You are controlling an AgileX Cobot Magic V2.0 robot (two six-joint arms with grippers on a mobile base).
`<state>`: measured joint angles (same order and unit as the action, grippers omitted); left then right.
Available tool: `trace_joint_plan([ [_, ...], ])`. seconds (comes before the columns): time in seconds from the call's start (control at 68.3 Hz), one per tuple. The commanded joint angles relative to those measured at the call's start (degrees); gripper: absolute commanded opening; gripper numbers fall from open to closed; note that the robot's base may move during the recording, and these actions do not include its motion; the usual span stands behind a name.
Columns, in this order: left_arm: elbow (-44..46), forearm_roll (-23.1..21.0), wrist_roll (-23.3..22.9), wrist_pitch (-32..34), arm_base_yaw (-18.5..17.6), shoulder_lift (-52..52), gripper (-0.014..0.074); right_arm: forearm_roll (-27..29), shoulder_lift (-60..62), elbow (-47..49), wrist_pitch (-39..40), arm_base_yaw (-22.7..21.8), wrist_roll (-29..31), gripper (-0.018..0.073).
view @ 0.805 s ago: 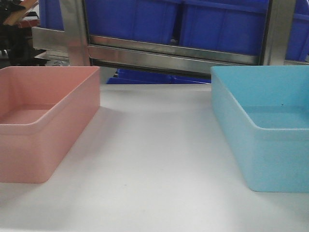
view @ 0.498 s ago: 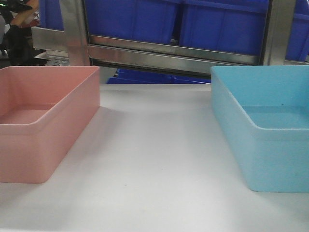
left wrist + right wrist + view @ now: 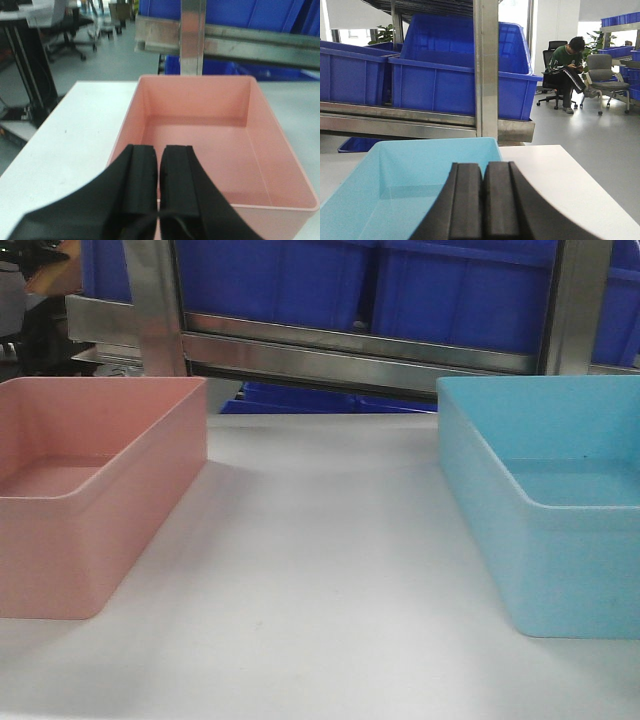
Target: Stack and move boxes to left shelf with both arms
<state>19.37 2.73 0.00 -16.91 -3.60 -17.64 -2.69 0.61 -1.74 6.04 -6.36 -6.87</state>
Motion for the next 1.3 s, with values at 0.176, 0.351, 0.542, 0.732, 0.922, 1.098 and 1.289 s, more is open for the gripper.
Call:
trace_joint_plan([
  [0.176,17.9,-2.3,0.0,-12.9,-0.1,-23.9,-0.0001,-0.3,0.3,0.1,5.0,-0.4,0.4,0.0055],
  [0.351,25.5,-2.7,0.0,-19.5,-0.1,-37.1,-0.0002,-0.3,0.3,0.1,5.0,-0.4,0.4,0.0055],
  [0.542,37.4,-3.9,0.4,-26.9,2.5,-52.2,-0.0001,-0.3,0.3,0.1,5.0,-0.4,0.4,0.0055],
  [0.732,50.4,-6.3,7.2,-33.8,6.5,-65.1,0.0157,-0.3,0.3,0.1,5.0,-0.4,0.4,0.0055],
  [0.922,62.8,-6.9,10.1,-37.6,9.7,-76.1,0.0373,-0.3,0.3,0.1,5.0,-0.4,0.4,0.0055],
  [1.098,73.8,-8.4,13.8,-39.9,10.5,-86.8,0.0373,-0.3,0.3,0.1,5.0,-0.4,0.4,0.0055],
  [1.289,81.8,-9.1,13.8,-42.3,10.5,-96.8,0.0353,-0.3,0.3,0.1,5.0,-0.4,0.4,0.0055],
])
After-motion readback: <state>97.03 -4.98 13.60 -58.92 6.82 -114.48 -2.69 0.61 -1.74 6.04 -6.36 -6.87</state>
